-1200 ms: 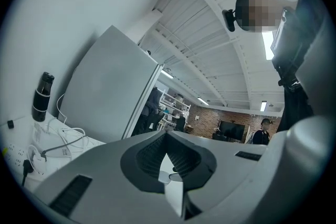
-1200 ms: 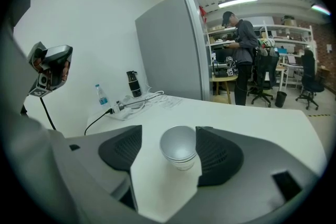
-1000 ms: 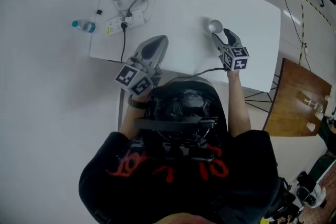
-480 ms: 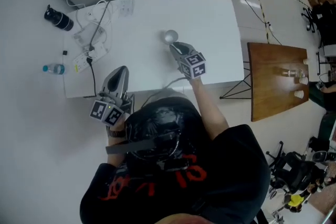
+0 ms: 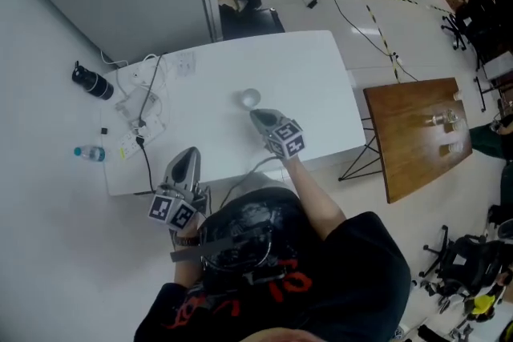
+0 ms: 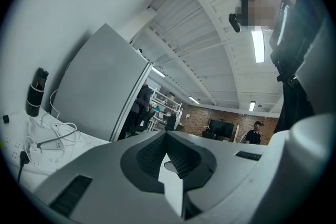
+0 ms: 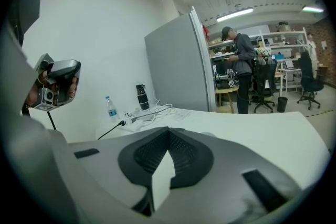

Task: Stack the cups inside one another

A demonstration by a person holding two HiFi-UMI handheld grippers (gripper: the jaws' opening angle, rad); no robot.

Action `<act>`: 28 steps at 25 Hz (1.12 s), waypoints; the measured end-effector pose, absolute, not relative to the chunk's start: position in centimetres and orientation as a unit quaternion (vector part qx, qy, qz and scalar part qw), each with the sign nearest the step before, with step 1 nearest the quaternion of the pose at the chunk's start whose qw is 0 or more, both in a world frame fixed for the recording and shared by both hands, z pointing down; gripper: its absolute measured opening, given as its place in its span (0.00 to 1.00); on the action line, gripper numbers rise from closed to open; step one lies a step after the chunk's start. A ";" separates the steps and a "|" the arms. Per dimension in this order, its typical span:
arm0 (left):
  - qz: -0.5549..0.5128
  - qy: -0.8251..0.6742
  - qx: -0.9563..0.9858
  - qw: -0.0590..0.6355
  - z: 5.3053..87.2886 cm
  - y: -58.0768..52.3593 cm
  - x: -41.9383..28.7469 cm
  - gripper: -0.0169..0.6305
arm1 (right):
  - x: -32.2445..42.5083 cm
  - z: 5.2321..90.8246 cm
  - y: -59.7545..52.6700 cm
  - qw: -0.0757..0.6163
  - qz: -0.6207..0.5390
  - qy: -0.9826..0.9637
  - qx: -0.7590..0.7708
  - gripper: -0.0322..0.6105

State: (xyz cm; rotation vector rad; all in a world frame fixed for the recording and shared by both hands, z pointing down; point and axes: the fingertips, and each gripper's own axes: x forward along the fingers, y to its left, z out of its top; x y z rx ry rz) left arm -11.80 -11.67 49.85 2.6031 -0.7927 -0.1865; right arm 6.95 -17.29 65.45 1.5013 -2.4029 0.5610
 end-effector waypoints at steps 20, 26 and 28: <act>-0.052 -0.265 0.943 0.194 49.1 -7.4 -11.0 0.01 | 7.1 58.0 -10.0 0.079 0.169 -0.825 0.534 0.06; -0.059 -0.272 0.944 0.180 48.0 -6.9 -10.0 0.01 | 8.0 54.4 -8.5 0.061 0.145 -0.824 0.544 0.06; -0.060 -0.274 0.944 0.175 47.4 -6.6 -9.5 0.01 | 8.8 53.1 -7.9 0.037 0.137 -0.825 0.546 0.06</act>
